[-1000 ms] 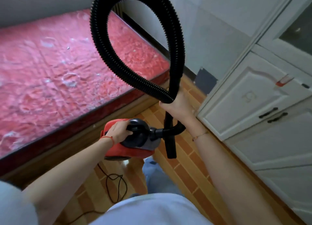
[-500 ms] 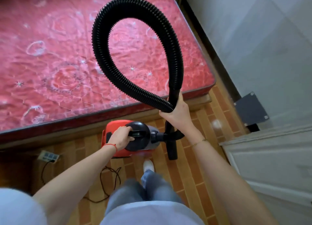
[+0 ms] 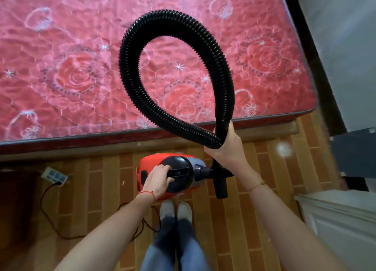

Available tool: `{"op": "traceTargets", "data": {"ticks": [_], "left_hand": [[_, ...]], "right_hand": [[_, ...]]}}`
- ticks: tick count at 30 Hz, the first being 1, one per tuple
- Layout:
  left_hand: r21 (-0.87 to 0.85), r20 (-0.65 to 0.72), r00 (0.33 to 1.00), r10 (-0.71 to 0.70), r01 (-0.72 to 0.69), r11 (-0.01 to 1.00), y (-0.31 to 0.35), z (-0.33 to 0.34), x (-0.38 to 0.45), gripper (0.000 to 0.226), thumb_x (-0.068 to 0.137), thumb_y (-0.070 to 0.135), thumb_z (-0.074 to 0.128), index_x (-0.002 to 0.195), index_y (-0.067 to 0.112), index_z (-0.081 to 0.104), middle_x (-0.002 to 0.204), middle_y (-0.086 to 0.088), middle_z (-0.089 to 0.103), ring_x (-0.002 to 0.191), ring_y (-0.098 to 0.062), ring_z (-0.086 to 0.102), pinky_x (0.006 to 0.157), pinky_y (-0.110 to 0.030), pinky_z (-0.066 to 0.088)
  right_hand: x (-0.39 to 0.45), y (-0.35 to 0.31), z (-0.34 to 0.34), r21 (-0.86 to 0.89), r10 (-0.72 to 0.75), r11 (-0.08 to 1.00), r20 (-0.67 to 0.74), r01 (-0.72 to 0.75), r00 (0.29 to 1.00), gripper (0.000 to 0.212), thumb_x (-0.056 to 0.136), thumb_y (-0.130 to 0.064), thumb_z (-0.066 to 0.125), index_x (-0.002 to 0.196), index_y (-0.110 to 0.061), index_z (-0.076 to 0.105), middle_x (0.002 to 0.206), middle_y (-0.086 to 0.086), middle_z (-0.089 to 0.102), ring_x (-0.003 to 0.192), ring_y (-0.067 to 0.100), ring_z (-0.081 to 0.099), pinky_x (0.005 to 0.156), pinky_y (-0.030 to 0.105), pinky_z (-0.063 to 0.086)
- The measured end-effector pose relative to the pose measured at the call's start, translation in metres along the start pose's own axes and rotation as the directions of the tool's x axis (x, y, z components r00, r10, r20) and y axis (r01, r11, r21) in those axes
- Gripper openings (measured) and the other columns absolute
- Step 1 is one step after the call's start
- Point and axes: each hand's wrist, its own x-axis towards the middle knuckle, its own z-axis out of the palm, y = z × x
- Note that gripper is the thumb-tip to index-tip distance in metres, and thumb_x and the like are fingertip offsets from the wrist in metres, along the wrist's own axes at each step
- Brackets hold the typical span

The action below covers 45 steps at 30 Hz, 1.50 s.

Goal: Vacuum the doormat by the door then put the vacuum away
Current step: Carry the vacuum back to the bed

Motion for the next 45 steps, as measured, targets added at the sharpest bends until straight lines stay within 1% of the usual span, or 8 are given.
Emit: {"op": "traceTargets", "data": {"ticks": [7, 16, 22, 27, 33, 36, 39, 45], "left_hand": [[0.012, 0.047, 0.999, -0.017, 0.017, 1.000, -0.042, 0.071, 0.086, 0.025, 0.089, 0.022, 0.063, 0.112, 0.013, 0.058, 0.107, -0.007, 0.059, 0.106, -0.025, 0.050, 0.091, -0.036, 0.041], [0.081, 0.109, 0.993, -0.035, 0.026, 0.996, -0.090, 0.142, 0.170, 0.037, 0.092, 0.020, 0.059, 0.127, 0.010, 0.052, 0.119, -0.012, 0.057, 0.113, -0.029, 0.050, 0.094, -0.036, 0.040], [0.039, 0.122, 0.984, -0.132, 0.128, 0.991, -0.104, 0.169, 0.195, 0.044, 0.094, 0.020, 0.058, 0.135, 0.009, 0.048, 0.124, -0.017, 0.059, 0.114, -0.033, 0.057, 0.093, -0.039, 0.047], [-0.015, 0.130, 0.966, -0.223, 0.227, 0.974, -0.116, 0.187, 0.205, 0.039, 0.095, 0.025, 0.057, 0.129, 0.006, 0.052, 0.116, -0.017, 0.063, 0.106, -0.032, 0.062, 0.087, -0.039, 0.052], [-0.048, 0.096, 0.975, -0.200, 0.205, 0.978, -0.116, 0.192, 0.208, 0.044, 0.094, 0.020, 0.056, 0.137, 0.012, 0.046, 0.126, -0.015, 0.056, 0.110, -0.033, 0.059, 0.089, -0.040, 0.051], [-0.044, 0.108, 0.976, -0.189, 0.195, 0.980, -0.114, 0.193, 0.209, 0.044, 0.094, 0.020, 0.055, 0.136, 0.014, 0.046, 0.132, -0.014, 0.051, 0.112, -0.033, 0.057, 0.087, -0.040, 0.051], [-0.045, 0.119, 0.977, -0.177, 0.183, 0.982, -0.111, 0.195, 0.209, 0.045, 0.094, 0.016, 0.053, 0.138, 0.015, 0.044, 0.136, -0.014, 0.047, 0.116, -0.033, 0.054, 0.090, -0.041, 0.051], [-0.088, 0.078, 0.984, -0.160, 0.167, 0.982, -0.111, 0.187, 0.195, 0.048, 0.094, 0.017, 0.049, 0.141, 0.017, 0.040, 0.136, -0.012, 0.047, 0.117, -0.031, 0.052, 0.092, -0.037, 0.048]], "right_hand": [[0.059, 0.090, 0.065, -0.036, 0.025, 0.999, 0.007, -0.025, 1.000, 0.061, 0.067, -0.022, 0.081, 0.113, -0.021, 0.041, 0.084, -0.009, 0.059, 0.077, 0.008, 0.061, 0.064, 0.029, 0.052], [0.107, 0.176, 0.137, -0.079, 0.055, 0.995, 0.020, -0.053, 0.998, 0.059, 0.067, -0.022, 0.081, 0.109, -0.020, 0.039, 0.087, -0.008, 0.060, 0.079, 0.012, 0.062, 0.066, 0.038, 0.055], [0.126, 0.204, 0.166, -0.087, 0.060, 0.995, 0.016, -0.059, 0.998, 0.058, 0.065, -0.026, 0.079, 0.106, -0.017, 0.039, 0.086, -0.007, 0.059, 0.078, 0.013, 0.062, 0.066, 0.039, 0.054], [0.136, 0.214, 0.180, -0.104, 0.045, 0.994, 0.028, -0.042, 0.999, 0.056, 0.065, -0.027, 0.077, 0.104, -0.021, 0.037, 0.084, -0.008, 0.059, 0.077, 0.013, 0.061, 0.060, 0.035, 0.051], [0.145, 0.211, 0.191, -0.114, 0.070, 0.991, 0.068, -0.062, 0.995, 0.056, 0.067, -0.027, 0.076, 0.102, -0.030, 0.031, 0.086, -0.010, 0.054, 0.074, 0.005, 0.057, 0.052, 0.028, 0.042], [0.148, 0.210, 0.195, -0.120, 0.044, 0.992, 0.084, -0.033, 0.995, 0.062, 0.065, -0.030, 0.077, 0.110, -0.026, 0.034, 0.098, -0.008, 0.049, 0.088, 0.014, 0.056, 0.061, 0.029, 0.045], [0.149, 0.210, 0.197, -0.178, 0.012, 0.984, 0.110, 0.008, 0.994, 0.077, 0.062, -0.034, 0.080, 0.123, -0.017, 0.036, 0.111, -0.005, 0.044, 0.105, 0.020, 0.051, 0.081, 0.042, 0.051], [0.142, 0.198, 0.200, -0.322, 0.077, 0.946, 0.097, -0.041, 0.992, 0.102, 0.057, -0.043, 0.088, 0.135, -0.012, 0.030, 0.126, 0.003, 0.046, 0.119, 0.026, 0.047, 0.095, 0.050, 0.046]]}}
